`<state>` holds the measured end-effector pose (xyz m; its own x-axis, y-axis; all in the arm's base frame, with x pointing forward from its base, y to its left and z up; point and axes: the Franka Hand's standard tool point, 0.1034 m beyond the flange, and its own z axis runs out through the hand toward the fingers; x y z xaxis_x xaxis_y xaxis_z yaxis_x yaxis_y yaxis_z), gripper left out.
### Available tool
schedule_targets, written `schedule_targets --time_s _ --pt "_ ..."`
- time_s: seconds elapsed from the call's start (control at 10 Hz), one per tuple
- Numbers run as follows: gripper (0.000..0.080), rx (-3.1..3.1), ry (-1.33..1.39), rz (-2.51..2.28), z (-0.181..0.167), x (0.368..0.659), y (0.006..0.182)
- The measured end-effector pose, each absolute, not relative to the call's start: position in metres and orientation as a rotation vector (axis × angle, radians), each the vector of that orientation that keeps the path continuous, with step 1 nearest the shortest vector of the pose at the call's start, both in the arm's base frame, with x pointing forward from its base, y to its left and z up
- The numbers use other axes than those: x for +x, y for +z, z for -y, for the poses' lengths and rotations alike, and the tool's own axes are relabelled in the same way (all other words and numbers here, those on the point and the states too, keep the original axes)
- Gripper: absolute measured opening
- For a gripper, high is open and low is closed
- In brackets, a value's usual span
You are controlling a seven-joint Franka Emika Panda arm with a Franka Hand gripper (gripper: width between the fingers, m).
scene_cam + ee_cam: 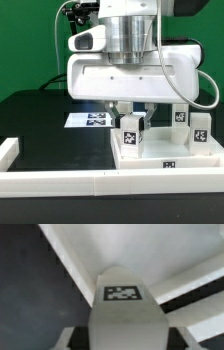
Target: Assemble square table
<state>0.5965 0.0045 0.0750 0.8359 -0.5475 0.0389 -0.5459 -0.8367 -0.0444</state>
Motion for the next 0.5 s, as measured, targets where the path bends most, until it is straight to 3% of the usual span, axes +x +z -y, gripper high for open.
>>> schedule_targets --time_s 0.5 --pt "0.0291 -2.703 -0.062 -1.523 -0.0026 0.5953 0.0746"
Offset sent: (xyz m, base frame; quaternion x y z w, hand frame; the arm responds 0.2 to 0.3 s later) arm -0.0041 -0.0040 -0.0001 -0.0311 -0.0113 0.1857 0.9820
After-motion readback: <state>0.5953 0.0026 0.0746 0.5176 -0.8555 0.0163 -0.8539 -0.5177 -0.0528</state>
